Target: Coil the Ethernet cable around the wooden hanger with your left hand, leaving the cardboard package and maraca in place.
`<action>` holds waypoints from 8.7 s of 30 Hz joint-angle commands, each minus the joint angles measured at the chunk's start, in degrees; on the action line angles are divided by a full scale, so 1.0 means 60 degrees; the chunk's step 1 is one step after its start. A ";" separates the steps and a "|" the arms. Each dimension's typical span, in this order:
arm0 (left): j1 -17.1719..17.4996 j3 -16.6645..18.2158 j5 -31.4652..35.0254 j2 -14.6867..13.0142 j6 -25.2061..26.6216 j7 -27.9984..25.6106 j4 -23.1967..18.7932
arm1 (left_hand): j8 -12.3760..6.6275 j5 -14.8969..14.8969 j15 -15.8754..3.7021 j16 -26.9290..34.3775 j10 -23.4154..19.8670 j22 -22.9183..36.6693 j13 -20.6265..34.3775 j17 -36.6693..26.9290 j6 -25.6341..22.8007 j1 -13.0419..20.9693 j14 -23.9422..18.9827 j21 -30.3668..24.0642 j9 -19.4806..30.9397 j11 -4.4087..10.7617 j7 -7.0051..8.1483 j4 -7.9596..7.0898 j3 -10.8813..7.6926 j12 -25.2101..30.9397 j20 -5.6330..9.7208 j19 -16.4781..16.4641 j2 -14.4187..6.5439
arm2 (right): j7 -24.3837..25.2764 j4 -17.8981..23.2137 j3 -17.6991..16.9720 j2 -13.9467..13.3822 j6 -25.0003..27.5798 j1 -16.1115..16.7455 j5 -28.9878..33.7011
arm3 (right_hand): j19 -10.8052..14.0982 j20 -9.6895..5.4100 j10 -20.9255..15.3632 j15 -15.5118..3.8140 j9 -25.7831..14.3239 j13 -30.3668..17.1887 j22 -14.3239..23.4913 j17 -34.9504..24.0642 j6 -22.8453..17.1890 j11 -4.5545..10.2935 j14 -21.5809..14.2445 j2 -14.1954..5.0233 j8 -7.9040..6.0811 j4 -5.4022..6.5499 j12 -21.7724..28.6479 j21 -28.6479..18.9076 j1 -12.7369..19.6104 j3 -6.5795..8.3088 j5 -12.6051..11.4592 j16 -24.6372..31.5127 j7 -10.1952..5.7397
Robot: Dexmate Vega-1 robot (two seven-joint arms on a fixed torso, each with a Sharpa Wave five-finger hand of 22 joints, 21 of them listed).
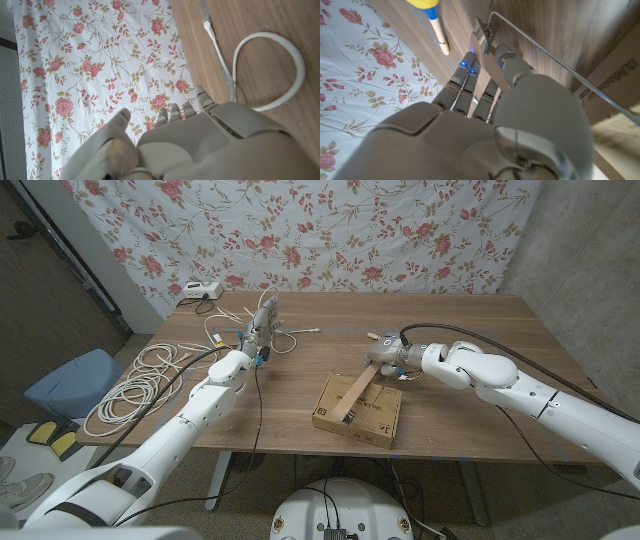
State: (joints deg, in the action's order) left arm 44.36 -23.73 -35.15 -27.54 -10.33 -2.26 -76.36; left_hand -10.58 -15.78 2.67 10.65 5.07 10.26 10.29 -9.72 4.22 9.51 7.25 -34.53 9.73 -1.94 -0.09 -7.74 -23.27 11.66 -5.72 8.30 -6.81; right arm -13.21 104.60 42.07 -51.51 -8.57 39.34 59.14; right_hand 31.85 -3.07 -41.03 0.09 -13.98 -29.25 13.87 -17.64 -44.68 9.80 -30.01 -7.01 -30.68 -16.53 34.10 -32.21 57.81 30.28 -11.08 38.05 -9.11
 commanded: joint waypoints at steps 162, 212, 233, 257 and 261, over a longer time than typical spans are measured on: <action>-0.6532 -0.7703 1.3068 0.0960 0.6847 0.3098 0.1998 | -0.0305 -0.0997 -0.1219 0.0735 -0.5066 0.0157 0.0538 -0.0594 -0.5288 0.6463 -0.4044 -0.0237 0.0257 0.1700 0.1461 0.2556 0.0737 0.0862 -0.0342 -0.2240 0.1881 | 0.6416 -0.2343 -0.1760 0.0930 0.0110 0.1467 -0.5592 | -0.0174 0.0294 -0.3028 -0.1948 -0.3982 -0.6941 0.0739 -0.8902 -0.1716 -0.0426 -0.3706 -0.0613 -0.5400 0.4049 0.9273 -0.7092 -0.4267 0.0243 -0.0455 0.8480 0.1729; -0.5909 -0.7720 1.2415 0.1294 0.5820 0.0528 0.3460 | -0.2319 0.0735 -0.2654 0.1945 -1.0566 0.0141 0.2152 -0.0824 -1.1032 0.9914 -0.8057 -0.0708 0.0534 0.2320 0.0715 0.2929 0.0781 0.3474 0.0525 -0.3934 0.0253 | 0.6242 -0.2343 -0.1678 0.0953 0.0203 0.1398 -0.5604 | -0.0445 0.0206 -0.3029 -0.1951 -0.3536 -0.6939 0.0050 -0.8897 -0.1609 -0.0466 -0.3699 -0.0577 -0.5769 0.3944 0.9278 -0.7910 -0.4434 0.0489 -0.0308 0.8532 0.1741; -0.5653 -0.7336 1.2698 0.0461 0.6324 0.1409 0.1797 | -0.1849 0.0212 -0.1237 0.0560 -0.5238 0.0164 0.4788 -0.1681 -0.5262 0.8336 -0.5289 -0.0399 0.1773 0.1352 0.0697 0.2194 0.2481 0.3046 -0.0237 -0.2854 0.1053 | 0.6357 -0.2114 -0.1683 0.0989 0.0337 0.1491 -0.5444 | -0.0529 0.0178 -0.3030 -0.1953 -0.3431 -0.6939 -0.0207 -0.8896 -0.1564 -0.0436 -0.3685 -0.0570 -0.5957 0.3920 0.9278 -0.8228 -0.4495 0.0553 -0.0279 0.8537 0.1732; -0.6486 -0.7514 1.1701 0.2097 0.4097 0.0546 0.5155 | -0.0508 0.0546 -0.1491 0.0347 -0.5067 0.0167 0.2335 -0.0543 -0.4324 0.8657 -0.4668 -0.0486 0.0281 0.1978 0.1543 0.2468 0.1912 0.0998 -0.0128 -0.2930 0.0047 | 0.6351 -0.2172 -0.1693 0.0999 0.0452 0.1479 -0.5511 | -0.0664 0.0162 -0.2990 -0.1955 -0.3319 -0.6939 -0.0382 -0.8896 -0.1490 -0.0476 -0.3669 -0.0556 -0.6118 0.3902 0.9280 -0.8471 -0.4553 0.0603 -0.0265 0.8539 0.1767; -0.6613 -0.7659 1.1617 0.2256 0.3918 0.0521 0.5429 | -0.1084 0.0593 -0.2062 0.0808 -0.7614 0.0148 0.1772 -0.0348 -0.6619 0.8717 -0.6018 -0.0645 0.0234 0.2094 0.1374 0.2629 0.1874 0.1426 0.0137 -0.3380 0.0164 | 0.6380 -0.2150 -0.1718 0.0973 0.0490 0.1515 -0.5510 | -0.0677 0.0171 -0.2991 -0.1948 -0.3289 -0.6940 -0.0406 -0.8896 -0.1483 -0.0493 -0.3642 -0.0555 -0.6147 0.3898 0.9283 -0.8517 -0.4561 0.0616 -0.0264 0.8534 0.1777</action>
State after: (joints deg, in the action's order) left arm 6.99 -67.92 37.17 -17.97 19.12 3.61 -51.59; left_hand -15.53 -12.11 -2.52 14.35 -34.18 11.18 21.86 -12.19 -29.44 60.80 -25.35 -37.68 11.18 10.16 8.35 7.49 -11.77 18.64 -5.76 -10.26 -6.49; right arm 24.75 91.49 32.09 -45.38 -5.98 48.03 26.24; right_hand 27.90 -2.22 -59.05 -7.08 -33.71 -69.11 11.44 -70.81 -51.66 7.14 -52.07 2.07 -66.99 6.71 78.26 -82.68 43.16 33.45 -12.79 88.99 -0.79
